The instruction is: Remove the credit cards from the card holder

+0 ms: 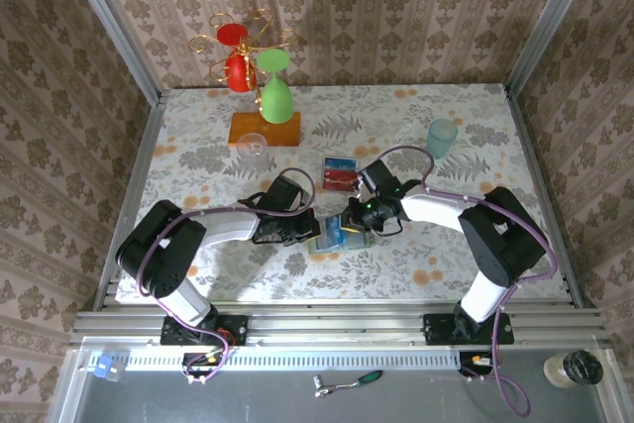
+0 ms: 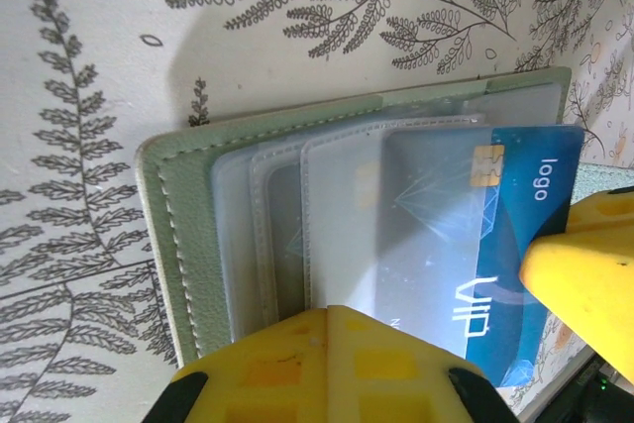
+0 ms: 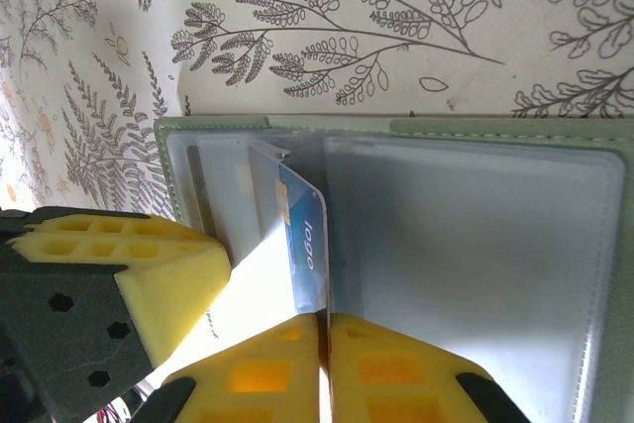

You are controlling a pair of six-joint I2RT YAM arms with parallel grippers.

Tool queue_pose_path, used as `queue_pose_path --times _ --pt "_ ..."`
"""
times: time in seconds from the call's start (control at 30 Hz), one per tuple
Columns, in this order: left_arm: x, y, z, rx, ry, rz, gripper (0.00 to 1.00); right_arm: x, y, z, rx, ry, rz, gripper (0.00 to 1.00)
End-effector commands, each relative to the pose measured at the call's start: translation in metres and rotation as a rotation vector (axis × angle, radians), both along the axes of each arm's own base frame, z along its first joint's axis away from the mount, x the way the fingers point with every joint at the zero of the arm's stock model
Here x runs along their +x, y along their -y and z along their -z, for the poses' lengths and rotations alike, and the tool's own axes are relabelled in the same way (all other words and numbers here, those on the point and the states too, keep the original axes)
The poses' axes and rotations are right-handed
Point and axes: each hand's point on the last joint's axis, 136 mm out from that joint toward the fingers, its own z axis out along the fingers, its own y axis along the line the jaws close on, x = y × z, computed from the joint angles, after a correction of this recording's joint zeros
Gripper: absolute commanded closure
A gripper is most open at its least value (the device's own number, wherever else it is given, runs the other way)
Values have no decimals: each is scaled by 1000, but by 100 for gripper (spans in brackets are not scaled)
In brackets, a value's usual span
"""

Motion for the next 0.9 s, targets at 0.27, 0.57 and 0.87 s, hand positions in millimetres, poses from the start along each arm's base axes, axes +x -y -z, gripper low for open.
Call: queue_pose_path --times 0.27,0.57,0.87 --pt "-3 -13 3 69 -23 2 100 -2 28 -15 -61 37 17 92" --pt "10 -4 -21 37 45 8 97 5 41 -36 -123 127 -40 96" --pt "13 -14 -33 51 84 -10 93 16 46 -56 -233 310 -290 98"
